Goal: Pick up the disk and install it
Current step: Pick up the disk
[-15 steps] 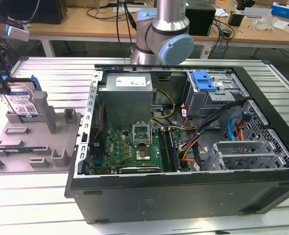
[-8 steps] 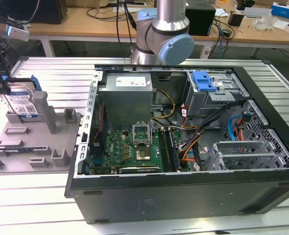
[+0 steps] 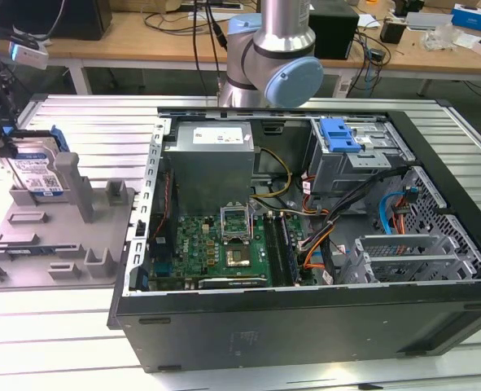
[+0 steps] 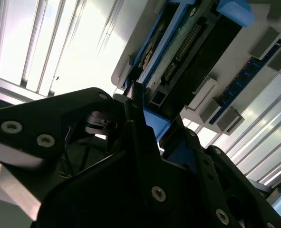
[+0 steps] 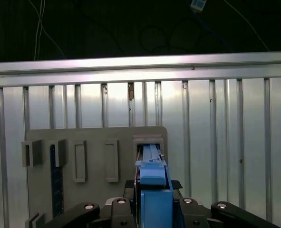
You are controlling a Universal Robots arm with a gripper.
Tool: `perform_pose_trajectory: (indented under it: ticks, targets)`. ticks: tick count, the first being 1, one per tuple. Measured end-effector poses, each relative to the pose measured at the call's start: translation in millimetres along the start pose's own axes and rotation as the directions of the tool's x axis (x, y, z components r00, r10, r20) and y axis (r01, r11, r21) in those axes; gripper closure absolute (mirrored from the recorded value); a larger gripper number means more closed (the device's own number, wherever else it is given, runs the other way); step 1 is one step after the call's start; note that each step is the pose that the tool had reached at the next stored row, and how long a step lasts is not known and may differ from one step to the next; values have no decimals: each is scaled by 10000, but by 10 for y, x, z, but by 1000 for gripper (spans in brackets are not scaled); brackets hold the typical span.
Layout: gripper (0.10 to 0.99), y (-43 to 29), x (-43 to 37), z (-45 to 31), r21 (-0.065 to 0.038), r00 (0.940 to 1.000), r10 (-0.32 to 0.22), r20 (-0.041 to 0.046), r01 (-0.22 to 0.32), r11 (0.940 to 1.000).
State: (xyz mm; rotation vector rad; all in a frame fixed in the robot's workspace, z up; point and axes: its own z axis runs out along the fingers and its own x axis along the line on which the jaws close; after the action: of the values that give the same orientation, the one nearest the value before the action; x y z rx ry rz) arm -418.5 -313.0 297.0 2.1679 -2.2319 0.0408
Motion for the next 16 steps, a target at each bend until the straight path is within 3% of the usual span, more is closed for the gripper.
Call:
perform_pose_trajectory:
  ticks: [7,16]
  targets:
    - [718,0,6,-88,-1,10000,-1,46,1,10000]
    - [718,1,16,-351,-1,10000,-1,53,1,10000]
